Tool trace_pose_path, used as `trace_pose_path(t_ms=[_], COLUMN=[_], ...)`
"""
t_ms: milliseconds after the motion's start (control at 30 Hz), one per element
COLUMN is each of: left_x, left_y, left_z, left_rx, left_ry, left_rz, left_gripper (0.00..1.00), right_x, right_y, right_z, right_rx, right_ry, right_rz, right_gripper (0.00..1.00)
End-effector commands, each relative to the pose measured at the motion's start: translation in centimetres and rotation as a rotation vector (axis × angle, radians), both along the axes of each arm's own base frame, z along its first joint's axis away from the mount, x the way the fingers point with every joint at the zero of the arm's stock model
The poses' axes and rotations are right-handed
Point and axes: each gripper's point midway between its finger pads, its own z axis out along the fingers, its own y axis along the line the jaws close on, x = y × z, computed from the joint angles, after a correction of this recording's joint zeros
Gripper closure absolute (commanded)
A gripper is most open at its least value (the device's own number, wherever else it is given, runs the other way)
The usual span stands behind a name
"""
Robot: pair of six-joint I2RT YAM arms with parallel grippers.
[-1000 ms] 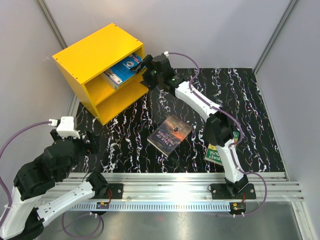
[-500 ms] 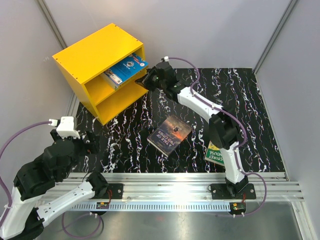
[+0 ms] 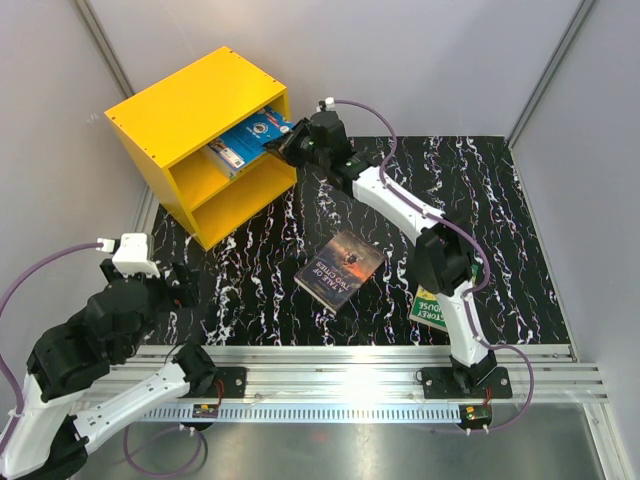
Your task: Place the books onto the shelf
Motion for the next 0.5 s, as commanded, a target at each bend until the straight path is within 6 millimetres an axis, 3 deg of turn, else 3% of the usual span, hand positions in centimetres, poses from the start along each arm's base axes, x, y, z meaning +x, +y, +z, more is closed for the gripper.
trace_pose_path(t_ms=[0,33,67,100,133,167,200,467], left_x=[0.2,0.2,0.2,0.2,0.1,0.2,0.1,0.5], left_y=[0.0,0.0,0.1,0.0,0.1,0.1,0.1,-0.7], left_z=[0.9,0.9,0.9,0.9,0.9,1.0,1.0,0.4], left_rx=[-0.029,-0.029,-0.031,-0.032,-0.034,-0.038,-0.037,-0.039], left_ry=[-0.042,-0.043,-0.045,-0.046,-0.049,-0.052,-0.051,-0.04], left_rz=[0.005,0.005,0.003,0.003,0.003,0.003,0.001,-0.007], left_gripper=[0.01,0.01,0.01,0.01,0.01,0.01,0.01,0.01], right_x=[-0.4,-0.6,-0.8,-1.3,-1.6,-2.1,-2.3,-2.5], right_y=[0.9,0.9,0.7,0.0,-0.4,-0.9,-1.1,-0.8], right_z=[1.0,1.6,0.9,2.6,1.0,3.3,3.4,1.9], right_rx=[0.038,0.054,0.064,0.089,0.075,0.113,0.119,0.103], right_ry=[-0.032,-0.053,-0.062,-0.095,-0.079,-0.133,-0.143,-0.132], right_rz=[0.036,0.037,0.032,0.024,0.016,0.01,0.009,0.03], right_gripper=[1.0,1.0,1.0,1.0,1.0,1.0,1.0,1.0])
